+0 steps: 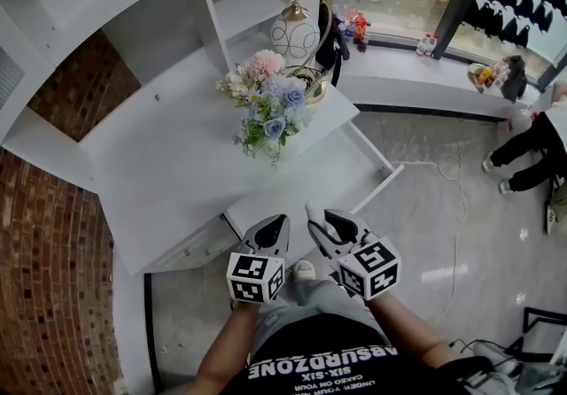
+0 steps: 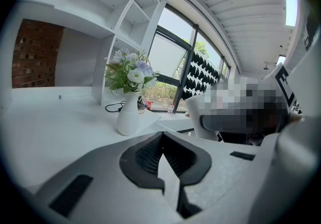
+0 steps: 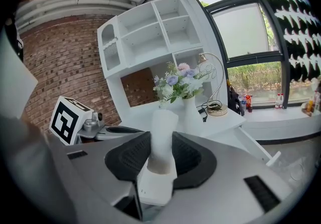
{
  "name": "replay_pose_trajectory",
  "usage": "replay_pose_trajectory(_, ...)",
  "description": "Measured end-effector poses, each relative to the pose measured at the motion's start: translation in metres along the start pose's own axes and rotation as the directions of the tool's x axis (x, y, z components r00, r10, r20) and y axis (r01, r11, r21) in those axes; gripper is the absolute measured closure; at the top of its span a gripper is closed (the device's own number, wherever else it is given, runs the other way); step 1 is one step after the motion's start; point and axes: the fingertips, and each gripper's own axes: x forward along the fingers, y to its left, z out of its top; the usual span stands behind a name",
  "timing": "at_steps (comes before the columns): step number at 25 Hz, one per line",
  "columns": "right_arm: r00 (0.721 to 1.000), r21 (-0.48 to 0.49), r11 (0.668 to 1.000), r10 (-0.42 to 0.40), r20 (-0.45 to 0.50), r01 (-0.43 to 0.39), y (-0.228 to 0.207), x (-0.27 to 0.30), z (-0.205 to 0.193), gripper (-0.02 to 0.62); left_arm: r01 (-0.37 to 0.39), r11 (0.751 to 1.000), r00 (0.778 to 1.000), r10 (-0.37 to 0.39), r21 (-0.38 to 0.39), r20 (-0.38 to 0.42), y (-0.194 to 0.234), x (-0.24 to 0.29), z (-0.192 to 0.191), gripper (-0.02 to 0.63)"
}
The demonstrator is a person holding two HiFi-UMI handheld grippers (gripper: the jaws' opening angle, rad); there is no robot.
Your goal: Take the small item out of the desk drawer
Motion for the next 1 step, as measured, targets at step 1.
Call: replay_pose_trajectory(1,1.000,-0.002,1.000,-0.003,0.000,0.003,-0.0002,-0.0005,0.0002,0.466,0.000,1.000,1.000,0.000,0.000,0.000,-0.0002,-0.0003,0.0002,0.603)
